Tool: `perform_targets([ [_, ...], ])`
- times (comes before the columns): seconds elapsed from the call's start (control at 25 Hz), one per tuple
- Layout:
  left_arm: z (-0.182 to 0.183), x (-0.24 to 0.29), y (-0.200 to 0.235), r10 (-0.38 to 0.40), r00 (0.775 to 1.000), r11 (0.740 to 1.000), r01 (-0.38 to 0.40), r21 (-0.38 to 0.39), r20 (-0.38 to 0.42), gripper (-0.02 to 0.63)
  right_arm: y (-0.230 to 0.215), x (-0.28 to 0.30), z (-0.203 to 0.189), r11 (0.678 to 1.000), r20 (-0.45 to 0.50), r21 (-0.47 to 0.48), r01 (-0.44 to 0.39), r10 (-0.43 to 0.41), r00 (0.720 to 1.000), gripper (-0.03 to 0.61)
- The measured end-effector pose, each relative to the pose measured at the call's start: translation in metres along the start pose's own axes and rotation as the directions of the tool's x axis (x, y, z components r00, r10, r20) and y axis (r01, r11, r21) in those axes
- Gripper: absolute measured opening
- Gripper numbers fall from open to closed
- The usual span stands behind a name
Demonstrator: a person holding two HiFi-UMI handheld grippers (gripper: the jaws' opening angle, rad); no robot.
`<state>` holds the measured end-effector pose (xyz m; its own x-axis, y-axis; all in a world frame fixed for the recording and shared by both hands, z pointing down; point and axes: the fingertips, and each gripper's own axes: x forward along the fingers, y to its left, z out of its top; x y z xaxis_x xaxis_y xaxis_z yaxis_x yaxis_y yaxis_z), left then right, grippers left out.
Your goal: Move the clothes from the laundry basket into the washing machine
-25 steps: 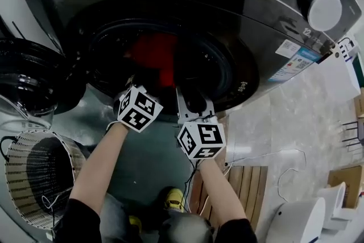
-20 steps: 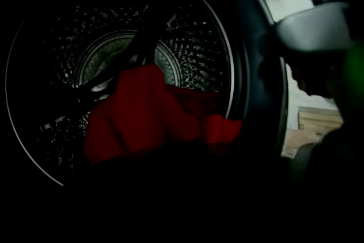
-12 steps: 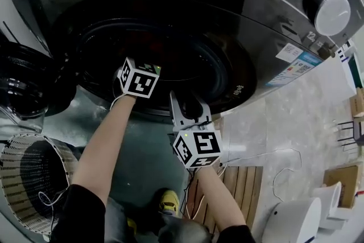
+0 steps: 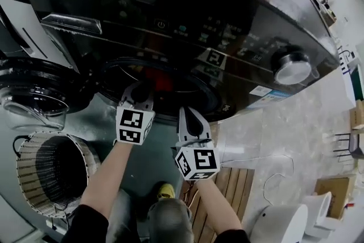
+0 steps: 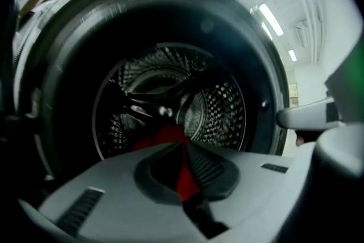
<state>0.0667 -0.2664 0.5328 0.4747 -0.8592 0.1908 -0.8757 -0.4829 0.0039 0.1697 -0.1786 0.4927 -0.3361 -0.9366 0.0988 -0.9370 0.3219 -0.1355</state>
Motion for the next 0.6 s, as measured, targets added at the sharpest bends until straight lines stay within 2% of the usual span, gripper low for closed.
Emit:
perform_targets([
  [0.04, 0.006, -0.012, 0.001, 0.018, 1.000, 1.000, -0.017, -0.014, 0.006, 0.011, 0.002, -0.004, 0.007, 1.000, -0.009, 0.008, -0.001, 0.001, 1.000, 0.003],
  [0.28, 0.067, -0.076, -0.003, 0.065, 0.997, 0.998, -0.064, -0.023, 0.028, 0.011, 0.034, -0.021, 0.072, 0.998, -0.020, 0.000, -0.058, 0.058, 0.998, 0.003],
  [0.44, 0.128, -0.116, -0.005, 0.066, 0.997, 0.998, -0.066, 0.013, 0.035, 0.011, 0.078, -0.030, 0.128, 0.987, -0.027, -0.072, -0.140, 0.139, 0.990, 0.003],
  [0.52, 0.161, -0.138, 0.003, 0.087, 0.996, 0.996, -0.087, -0.012, 0.037, 0.011, 0.090, -0.032, 0.156, 0.987, -0.032, -0.036, -0.153, 0.152, 0.988, 0.003],
  [0.6, 0.197, -0.162, 0.011, 0.111, 0.993, 0.994, -0.111, -0.002, 0.037, 0.011, 0.098, -0.034, 0.189, 0.988, -0.029, 0.012, -0.154, 0.154, 0.988, 0.003],
])
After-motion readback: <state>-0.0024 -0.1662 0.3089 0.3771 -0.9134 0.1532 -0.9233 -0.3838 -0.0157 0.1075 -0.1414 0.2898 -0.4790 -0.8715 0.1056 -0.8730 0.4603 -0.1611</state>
